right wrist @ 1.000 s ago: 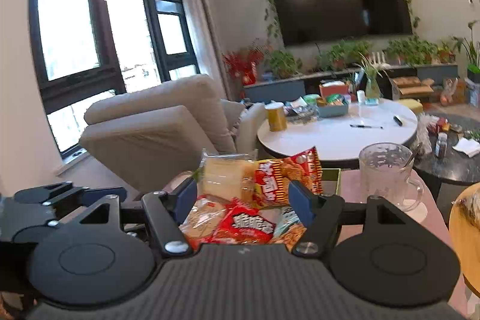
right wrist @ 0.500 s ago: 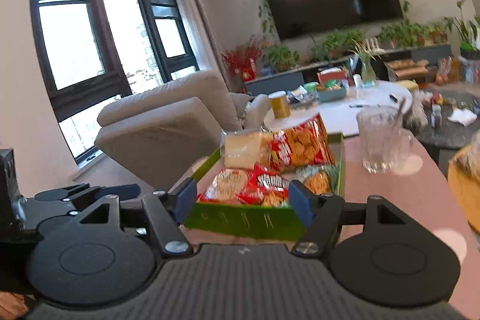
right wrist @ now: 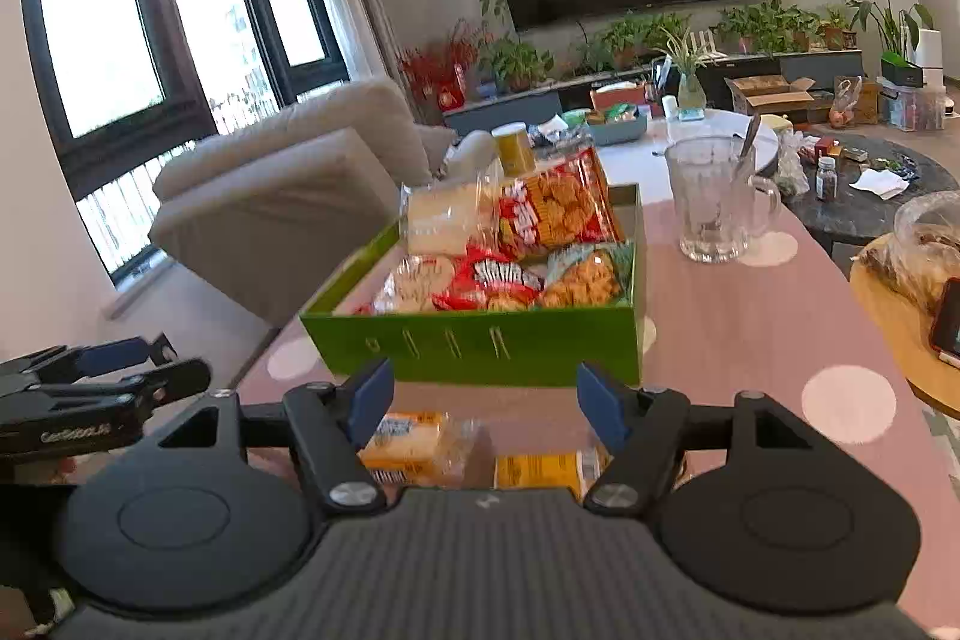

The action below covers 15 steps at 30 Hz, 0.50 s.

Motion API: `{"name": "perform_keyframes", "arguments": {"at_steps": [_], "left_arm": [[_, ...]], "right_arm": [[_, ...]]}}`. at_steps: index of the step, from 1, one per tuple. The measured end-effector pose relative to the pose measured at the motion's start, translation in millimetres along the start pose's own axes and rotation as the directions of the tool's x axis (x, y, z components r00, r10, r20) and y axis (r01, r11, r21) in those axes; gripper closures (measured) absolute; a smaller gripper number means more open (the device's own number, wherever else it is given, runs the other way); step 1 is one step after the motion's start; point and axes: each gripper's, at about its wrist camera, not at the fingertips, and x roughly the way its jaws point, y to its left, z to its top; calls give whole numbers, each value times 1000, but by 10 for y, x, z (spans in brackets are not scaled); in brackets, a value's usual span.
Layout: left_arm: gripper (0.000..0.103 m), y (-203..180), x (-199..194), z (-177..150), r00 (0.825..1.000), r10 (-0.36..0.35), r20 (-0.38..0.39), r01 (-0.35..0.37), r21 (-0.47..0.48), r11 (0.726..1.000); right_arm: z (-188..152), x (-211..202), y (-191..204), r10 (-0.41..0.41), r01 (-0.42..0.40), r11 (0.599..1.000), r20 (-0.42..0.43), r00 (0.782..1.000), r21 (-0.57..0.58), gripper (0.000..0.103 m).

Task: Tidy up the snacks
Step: 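Grasp the small blue-white packet with the left gripper while the right moves to a clear bread bag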

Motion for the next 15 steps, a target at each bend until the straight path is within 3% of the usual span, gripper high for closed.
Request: {"name": "perform_keyframes", "arguments": {"at_steps": [9, 15], "left_arm": [[18, 91, -85, -466, 993, -36, -114, 40, 37, 999], [19, 7, 41, -611, 986, -52, -156, 59, 43, 997]], "right_arm": [[-225, -43, 166, -9, 6, 999, -76, 997, -38, 57], [-317, -92, 346, -7, -4, 995, -109, 994, -100, 56]]}}
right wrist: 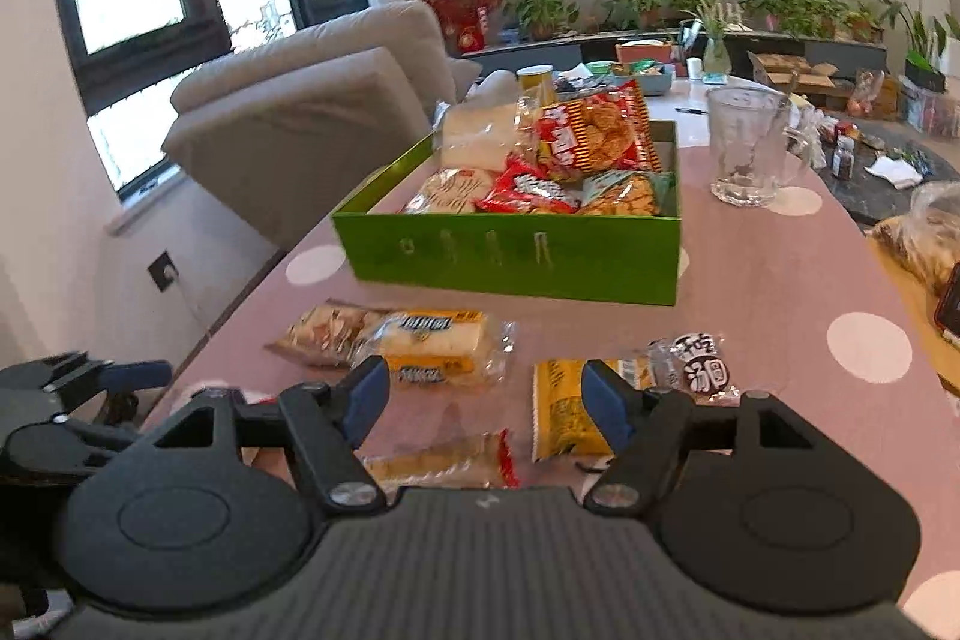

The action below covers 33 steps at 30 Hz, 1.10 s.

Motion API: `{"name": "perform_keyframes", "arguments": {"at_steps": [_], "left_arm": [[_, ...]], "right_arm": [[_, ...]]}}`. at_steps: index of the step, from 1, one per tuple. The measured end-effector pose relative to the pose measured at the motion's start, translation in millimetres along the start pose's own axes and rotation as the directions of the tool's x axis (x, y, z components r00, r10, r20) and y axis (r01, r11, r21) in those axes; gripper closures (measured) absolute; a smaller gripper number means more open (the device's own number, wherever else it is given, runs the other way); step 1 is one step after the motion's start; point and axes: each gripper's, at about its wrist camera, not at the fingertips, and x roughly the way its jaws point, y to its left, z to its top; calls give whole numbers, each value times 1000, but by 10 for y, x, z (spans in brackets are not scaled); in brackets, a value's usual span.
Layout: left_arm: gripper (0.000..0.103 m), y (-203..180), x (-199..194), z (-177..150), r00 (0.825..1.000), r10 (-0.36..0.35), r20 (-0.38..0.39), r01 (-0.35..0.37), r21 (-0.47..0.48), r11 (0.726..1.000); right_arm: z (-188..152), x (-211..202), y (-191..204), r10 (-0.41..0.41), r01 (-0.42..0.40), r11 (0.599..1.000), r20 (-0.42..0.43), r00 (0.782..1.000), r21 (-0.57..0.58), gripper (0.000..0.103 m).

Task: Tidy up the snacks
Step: 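Grasp the small blue-white packet with the left gripper while the right moves to a clear bread bag, then grasp the clear bread bag with red ends with the right gripper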

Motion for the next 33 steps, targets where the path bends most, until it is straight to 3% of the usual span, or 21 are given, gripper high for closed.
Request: {"name": "perform_keyframes", "arguments": {"at_steps": [1, 6, 15, 22, 33], "left_arm": [[19, -6, 27, -9, 1000, -1, -4, 1, 0, 1000], [40, 37, 161, -22, 999, -26, -44, 24, -43, 999], [63, 35, 256, -34, 998, -34, -58, 32, -37, 999], [64, 47, 266, -34, 998, -44, -54, 42, -34, 999], [64, 74, 259, -49, 997, -60, -44, 58, -43, 997]], "right_arm": [[-10, -11, 30, 1, -1, 1000, -3, 1000, -18, 55], [-58, 67, 128, 13, -23, 992, -83, 996, -124, 52], [-236, 203, 253, -69, -3, 935, -190, 979, -354, 52], [-365, 334, 403, -114, -6, 873, -214, 970, -488, 52], [-305, 557, 489, -155, 33, 875, -214, 964, -482, 52]]}}
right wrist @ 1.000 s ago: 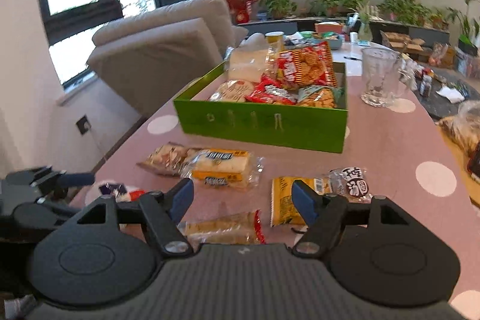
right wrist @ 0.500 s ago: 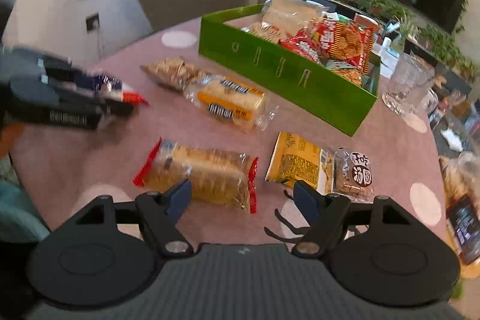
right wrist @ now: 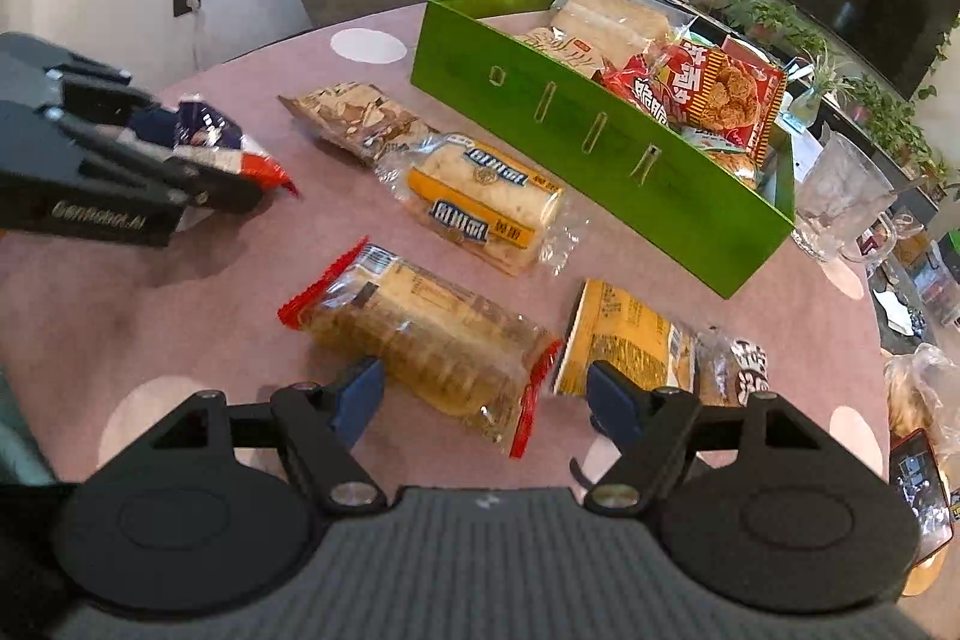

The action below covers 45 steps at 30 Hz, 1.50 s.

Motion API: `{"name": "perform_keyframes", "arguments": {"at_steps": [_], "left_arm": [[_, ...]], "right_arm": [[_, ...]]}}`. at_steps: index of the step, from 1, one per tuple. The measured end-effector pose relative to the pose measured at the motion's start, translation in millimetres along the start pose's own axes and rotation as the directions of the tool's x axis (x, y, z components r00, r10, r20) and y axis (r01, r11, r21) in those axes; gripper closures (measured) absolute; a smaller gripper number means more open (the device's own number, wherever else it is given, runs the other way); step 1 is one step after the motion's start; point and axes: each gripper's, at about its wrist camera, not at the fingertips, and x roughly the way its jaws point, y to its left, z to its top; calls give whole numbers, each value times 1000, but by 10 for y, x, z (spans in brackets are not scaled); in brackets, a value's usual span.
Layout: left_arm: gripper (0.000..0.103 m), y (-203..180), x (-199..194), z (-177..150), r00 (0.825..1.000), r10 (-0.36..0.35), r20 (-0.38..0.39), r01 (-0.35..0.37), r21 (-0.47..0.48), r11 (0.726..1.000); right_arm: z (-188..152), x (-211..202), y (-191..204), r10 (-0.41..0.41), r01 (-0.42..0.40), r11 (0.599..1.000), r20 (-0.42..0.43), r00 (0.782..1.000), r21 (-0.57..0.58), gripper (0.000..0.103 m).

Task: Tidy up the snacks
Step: 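Grasp the clear bread bag with red ends with the right gripper, then carry both held packs into the green box and open both grippers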

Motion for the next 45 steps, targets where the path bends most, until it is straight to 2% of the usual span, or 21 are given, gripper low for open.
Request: {"name": "perform_keyframes", "arguments": {"at_steps": [16, 22, 31, 32, 34, 36, 37, 42, 45], "left_arm": [[64, 0, 9, -20, 1000, -7, 15, 7, 18, 1000], [65, 10, 0, -23, 1000, -9, 18, 9, 12, 1000], [66, 1, -19, -25, 1000, -7, 27, 6, 23, 1000], [66, 5, -17, -22, 1000, -7, 25, 6, 21, 1000], [66, 6, -17, -23, 1000, -4, 24, 3, 21, 1000], [66, 7, -11, -21, 1000, -4, 22, 3, 21, 1000], [66, 8, -10, -20, 1000, -4, 21, 4, 21, 1000], [66, 10, -8, -19, 1000, -4, 22, 4, 20, 1000], [66, 11, -8, -17, 1000, -4, 21, 4, 19, 1000]], "right_arm": [[171, 184, -42, 69, -70, 994, 14, 997, 85, 53], [229, 205, -25, 115, -117, 989, 24, 993, 91, 64], [222, 73, -19, 135, -137, 984, 32, 990, 110, 65], [228, 72, -19, 140, -143, 984, 36, 990, 108, 64], [242, 79, -9, 137, -141, 985, 48, 989, 98, 56], [259, 106, 6, 125, -129, 988, 52, 991, 81, 37], [264, 128, 9, 123, -127, 989, 52, 991, 74, 35], [254, 301, -50, 157, -155, 980, 0, 988, 126, 35], [234, 320, -119, 184, -181, 966, 1, 983, 187, 36]]}}
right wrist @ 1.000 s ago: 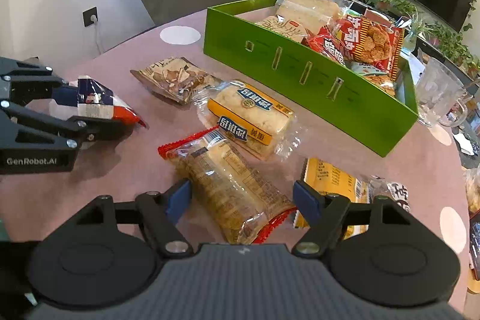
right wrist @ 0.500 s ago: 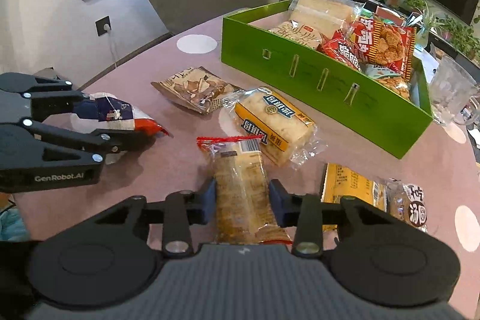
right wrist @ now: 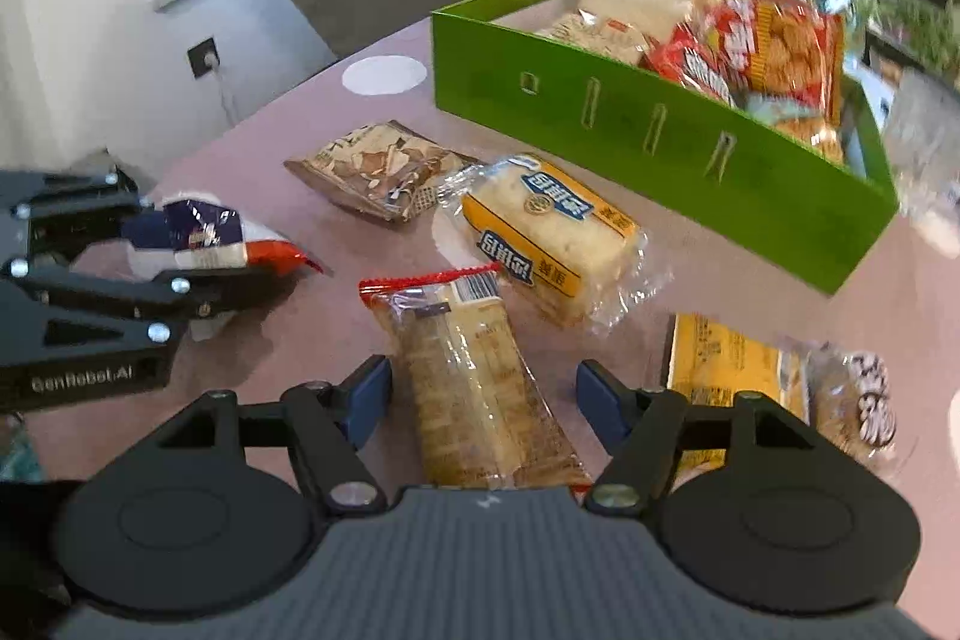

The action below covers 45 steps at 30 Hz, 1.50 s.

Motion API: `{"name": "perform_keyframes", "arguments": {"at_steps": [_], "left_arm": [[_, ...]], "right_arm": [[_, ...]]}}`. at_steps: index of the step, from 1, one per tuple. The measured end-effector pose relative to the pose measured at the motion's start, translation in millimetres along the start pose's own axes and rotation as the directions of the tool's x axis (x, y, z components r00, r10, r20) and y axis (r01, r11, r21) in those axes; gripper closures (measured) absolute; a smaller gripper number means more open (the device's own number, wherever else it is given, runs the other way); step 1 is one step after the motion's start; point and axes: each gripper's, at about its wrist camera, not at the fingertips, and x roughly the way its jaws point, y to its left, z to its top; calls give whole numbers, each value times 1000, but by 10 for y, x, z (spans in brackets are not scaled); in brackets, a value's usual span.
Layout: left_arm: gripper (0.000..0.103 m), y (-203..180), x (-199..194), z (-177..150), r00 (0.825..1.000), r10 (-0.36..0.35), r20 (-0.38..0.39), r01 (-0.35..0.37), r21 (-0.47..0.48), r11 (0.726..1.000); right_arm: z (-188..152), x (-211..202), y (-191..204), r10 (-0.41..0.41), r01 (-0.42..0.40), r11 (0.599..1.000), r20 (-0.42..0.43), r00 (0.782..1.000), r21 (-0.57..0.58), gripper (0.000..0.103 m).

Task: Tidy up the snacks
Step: 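Carry both held packs into the green box and open both grippers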

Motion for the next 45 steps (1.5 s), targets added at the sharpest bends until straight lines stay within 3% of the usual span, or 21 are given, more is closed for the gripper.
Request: {"name": "perform_keyframes", "arguments": {"at_steps": [14, 24, 36, 45], "left_arm": [[66, -97, -285, 157, 996, -7, 88, 4, 28, 1000], [66, -261, -323, 601, 984, -20, 175, 5, 91, 996], [66, -237, 138, 1284, 977, 34, 210, -48, 62, 997], [66, -184, 695, 1669, 982, 71, 177, -81, 51, 995]], "right_arm": [[85, -481, -33, -27, 17, 998, 154, 988, 67, 36], [334, -637, -282, -86, 55, 989, 229, 970, 138, 36], [576, -645, -615, -117, 62, 978, 283, 952, 197, 36], [854, -463, -975, -148, 64, 963, 315, 937, 263, 36]]}}
